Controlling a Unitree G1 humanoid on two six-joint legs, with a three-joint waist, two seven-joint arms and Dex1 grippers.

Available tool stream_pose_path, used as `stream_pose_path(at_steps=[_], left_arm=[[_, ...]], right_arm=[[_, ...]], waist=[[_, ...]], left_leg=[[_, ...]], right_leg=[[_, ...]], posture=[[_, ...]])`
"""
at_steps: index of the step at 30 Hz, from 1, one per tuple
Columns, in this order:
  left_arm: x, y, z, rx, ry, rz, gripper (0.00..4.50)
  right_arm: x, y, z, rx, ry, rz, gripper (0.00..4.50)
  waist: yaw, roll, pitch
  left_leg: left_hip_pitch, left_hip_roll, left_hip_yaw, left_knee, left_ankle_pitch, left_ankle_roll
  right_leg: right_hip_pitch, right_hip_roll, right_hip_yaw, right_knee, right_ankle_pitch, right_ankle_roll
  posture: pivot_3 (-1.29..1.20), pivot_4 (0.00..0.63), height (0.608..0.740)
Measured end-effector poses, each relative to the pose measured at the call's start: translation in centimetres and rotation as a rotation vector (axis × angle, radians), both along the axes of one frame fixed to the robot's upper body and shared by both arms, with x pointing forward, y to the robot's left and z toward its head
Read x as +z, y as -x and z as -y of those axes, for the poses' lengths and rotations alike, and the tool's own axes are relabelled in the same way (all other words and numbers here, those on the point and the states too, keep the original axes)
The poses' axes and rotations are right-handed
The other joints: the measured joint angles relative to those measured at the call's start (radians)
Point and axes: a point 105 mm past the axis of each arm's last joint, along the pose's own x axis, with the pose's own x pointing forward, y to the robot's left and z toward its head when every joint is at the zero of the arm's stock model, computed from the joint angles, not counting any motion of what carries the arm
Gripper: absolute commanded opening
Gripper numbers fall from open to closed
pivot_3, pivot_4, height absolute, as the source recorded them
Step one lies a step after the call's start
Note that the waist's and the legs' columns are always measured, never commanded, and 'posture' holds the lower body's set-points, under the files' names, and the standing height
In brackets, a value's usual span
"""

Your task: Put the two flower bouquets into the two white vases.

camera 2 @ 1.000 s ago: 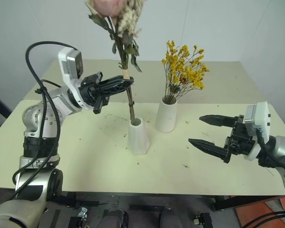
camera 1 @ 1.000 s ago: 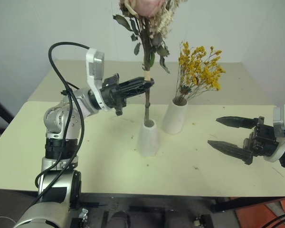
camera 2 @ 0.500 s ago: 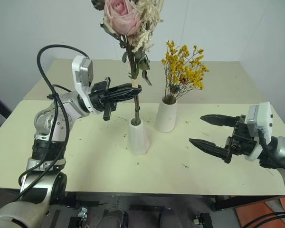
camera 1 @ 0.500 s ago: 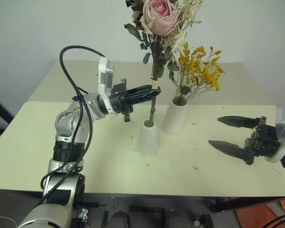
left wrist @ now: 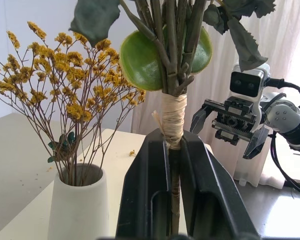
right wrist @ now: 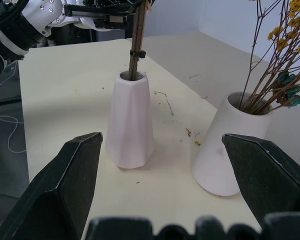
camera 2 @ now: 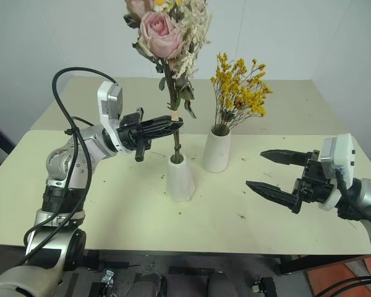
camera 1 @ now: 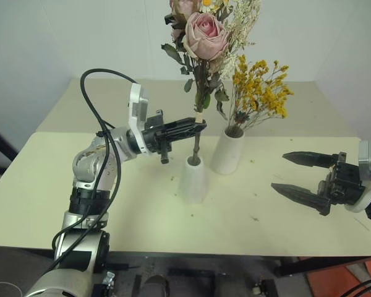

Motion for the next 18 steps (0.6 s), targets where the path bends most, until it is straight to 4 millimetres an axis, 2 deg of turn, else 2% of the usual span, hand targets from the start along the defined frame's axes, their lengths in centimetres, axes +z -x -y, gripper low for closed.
stream_pose_path(at_steps=[10, 18], left_arm=[[-1.8, 0.1, -0.1, 0.027, -0.021, -0.046, 0.05], [-2.5, 0.1, 0.0, 0.032, -0.035, -0.063, 0.05]], right_arm=[[0.0, 0.0, 0.0, -0.001, -0.001, 0.0, 4.5], [-0.2, 0.1, -0.1, 0.0, 0.002, -0.004, 4.5]], waist=[[0.0, 0.0, 0.0], [0.0, 0.0, 0.0]], left_leg=[[0.0, 0.0, 0.0, 0.0, 0.0, 0.0], [0.0, 0.0, 0.0, 0.0, 0.0, 0.0]], right_leg=[[0.0, 0.0, 0.0, 0.0, 0.0, 0.0], [0.0, 0.0, 0.0, 0.0, 0.0, 0.0]], posture=[[0.0, 0.15, 0.74], [0.0, 0.15, 0.74]])
